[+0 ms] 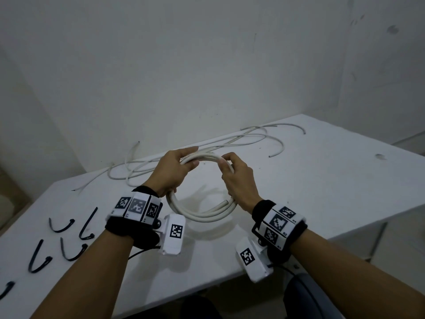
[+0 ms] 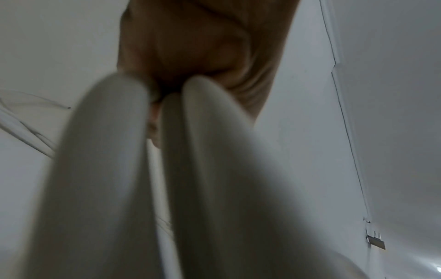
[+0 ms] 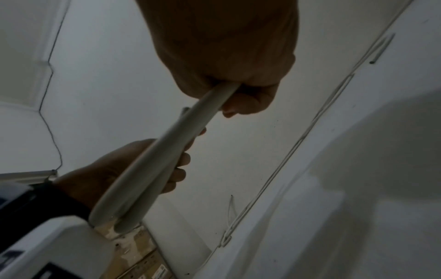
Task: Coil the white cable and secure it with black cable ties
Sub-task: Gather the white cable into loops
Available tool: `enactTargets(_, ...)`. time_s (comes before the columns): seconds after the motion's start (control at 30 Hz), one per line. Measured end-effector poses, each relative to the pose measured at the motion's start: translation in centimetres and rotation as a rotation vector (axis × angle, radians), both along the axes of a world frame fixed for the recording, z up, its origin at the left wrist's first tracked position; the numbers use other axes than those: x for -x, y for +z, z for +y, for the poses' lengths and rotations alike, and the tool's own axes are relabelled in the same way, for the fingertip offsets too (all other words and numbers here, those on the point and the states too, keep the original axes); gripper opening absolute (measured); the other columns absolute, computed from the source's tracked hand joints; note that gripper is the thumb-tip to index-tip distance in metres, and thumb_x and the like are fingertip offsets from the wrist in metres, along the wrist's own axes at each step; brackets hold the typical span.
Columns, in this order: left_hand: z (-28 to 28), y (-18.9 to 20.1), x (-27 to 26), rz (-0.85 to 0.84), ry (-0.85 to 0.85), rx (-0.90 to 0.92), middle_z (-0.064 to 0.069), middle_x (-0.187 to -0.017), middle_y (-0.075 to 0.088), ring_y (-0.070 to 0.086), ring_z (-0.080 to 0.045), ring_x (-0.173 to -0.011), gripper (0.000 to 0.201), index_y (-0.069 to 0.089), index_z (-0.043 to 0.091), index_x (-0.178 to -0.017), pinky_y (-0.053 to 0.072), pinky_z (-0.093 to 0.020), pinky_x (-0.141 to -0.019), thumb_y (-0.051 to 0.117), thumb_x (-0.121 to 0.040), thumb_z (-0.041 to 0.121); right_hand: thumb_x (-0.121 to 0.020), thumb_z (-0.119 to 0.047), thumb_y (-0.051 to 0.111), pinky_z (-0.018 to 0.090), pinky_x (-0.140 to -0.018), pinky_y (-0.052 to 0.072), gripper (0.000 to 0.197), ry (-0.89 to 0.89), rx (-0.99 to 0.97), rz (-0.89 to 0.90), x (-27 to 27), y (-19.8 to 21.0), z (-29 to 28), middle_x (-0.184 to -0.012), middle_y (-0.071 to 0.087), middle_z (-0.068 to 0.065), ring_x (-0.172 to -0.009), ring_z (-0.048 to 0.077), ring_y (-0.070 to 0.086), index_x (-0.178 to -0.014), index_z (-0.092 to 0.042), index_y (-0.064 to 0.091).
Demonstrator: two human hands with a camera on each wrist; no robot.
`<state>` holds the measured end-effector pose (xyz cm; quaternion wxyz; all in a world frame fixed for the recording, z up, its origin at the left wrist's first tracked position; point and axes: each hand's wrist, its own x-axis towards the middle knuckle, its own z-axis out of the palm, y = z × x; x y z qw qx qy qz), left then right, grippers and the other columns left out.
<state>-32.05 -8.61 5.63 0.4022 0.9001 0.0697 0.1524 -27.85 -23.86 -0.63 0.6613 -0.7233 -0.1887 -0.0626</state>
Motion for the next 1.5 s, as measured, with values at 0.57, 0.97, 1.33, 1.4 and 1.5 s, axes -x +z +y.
enactTargets(0.57,-0.2,0.6,-0.2,-0.02,-0.021,-0.147,0.002,-0.056,0.046,0.039,-0.016,-0.044,0.011,0.07,0.026,-0.094,0.039,-0.023,-0.035,0.059,-0.094,0.024,-0.098,-0.034,0.043,0.04,-0.054,0.049,0.022,-0.128,0.037,-0.104,-1.0,0.3,0.5,-0.062,0.056,0.009,-0.058,0.027,0.057,-0.09,-0.018,0.057)
enactTargets(0.97,0.6,-0.1,-0.7,-0.108,0.086,0.195,0.01,-0.047,0.05,0.028,-0.006,-0.029,0.012,0.073,0.024,-0.098,0.029,-0.018,-0.032,0.065,-0.09,0.02,-0.1,-0.025,0.046,0.022,-0.04,0.043,0.024,0.31,-0.189,0.091,-1.0,0.3,-1.3,-0.075,0.06,0.007,-0.035,0.018,0.051,-0.12,-0.033,0.057)
enactTargets(1.33,2.1,0.0,-1.9,-0.236,0.323,0.255,0.003,-0.067,0.055,0.04,-0.016,-0.043,0.015,0.072,0.022,-0.103,0.033,-0.019,-0.036,0.064,-0.09,0.024,-0.092,-0.031,0.059,0.037,-0.066,0.058,0.026,0.522,-0.386,0.661,1.6,-0.7,-0.4,-0.079,0.064,0.012,-0.071,0.023,0.066,-0.088,-0.005,0.059)
enactTargets(1.4,2.2,-0.2,-1.9,-0.244,0.338,0.25,0.002,-0.074,0.058,0.043,-0.016,-0.048,0.016,0.072,0.022,-0.105,0.035,-0.021,-0.04,0.064,-0.09,0.024,-0.091,-0.023,0.06,0.032,-0.067,0.058,0.021,0.563,-0.478,0.711,1.7,-0.9,-0.1,-0.08,0.065,0.011,-0.072,0.022,0.066,-0.083,-0.005,0.062)
enactTargets(1.5,2.4,-0.5,-1.9,-0.269,0.335,0.251,-0.003,-0.085,0.063,0.045,-0.016,-0.054,0.016,0.071,0.021,-0.105,0.039,-0.025,-0.051,0.064,-0.09,0.023,-0.092,-0.023,0.058,0.027,-0.067,0.056,0.022,0.521,-0.598,0.731,1.6,-1.2,0.3,-0.08,0.067,0.008,-0.069,0.018,0.066,-0.08,-0.006,0.063)
